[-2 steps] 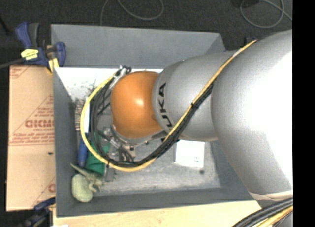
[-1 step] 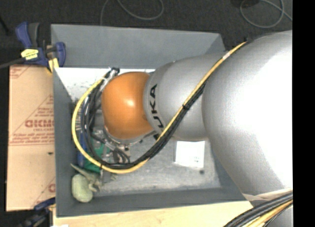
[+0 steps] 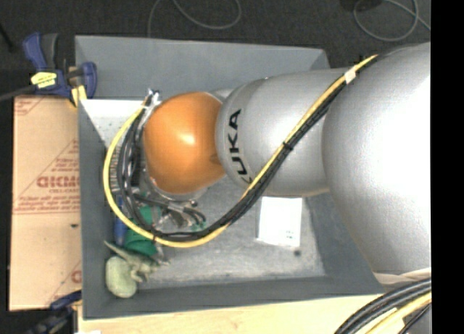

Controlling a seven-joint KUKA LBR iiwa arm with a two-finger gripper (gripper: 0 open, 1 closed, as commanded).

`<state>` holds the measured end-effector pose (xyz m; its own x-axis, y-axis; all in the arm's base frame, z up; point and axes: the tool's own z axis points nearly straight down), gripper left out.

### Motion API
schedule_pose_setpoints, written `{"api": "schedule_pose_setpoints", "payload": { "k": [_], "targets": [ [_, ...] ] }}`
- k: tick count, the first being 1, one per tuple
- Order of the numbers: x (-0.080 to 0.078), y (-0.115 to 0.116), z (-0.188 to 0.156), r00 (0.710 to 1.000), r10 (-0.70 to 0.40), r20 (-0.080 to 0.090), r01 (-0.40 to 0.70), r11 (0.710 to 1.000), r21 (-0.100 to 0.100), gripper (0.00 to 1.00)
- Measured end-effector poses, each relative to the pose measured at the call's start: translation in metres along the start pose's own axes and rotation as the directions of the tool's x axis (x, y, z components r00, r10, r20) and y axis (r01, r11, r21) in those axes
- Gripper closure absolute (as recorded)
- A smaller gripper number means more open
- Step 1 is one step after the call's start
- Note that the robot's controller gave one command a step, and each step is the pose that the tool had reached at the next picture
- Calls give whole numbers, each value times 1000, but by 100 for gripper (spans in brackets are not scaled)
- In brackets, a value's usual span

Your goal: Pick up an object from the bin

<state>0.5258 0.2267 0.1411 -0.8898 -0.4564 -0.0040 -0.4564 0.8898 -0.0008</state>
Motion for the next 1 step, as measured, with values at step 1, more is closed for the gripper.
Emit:
{"api": "schedule_pose_setpoints", "payload": {
  "k": [1],
  "targets": [
    [5, 5, 22, 998, -57, -1, 57, 998, -2, 0]
  ]
}}
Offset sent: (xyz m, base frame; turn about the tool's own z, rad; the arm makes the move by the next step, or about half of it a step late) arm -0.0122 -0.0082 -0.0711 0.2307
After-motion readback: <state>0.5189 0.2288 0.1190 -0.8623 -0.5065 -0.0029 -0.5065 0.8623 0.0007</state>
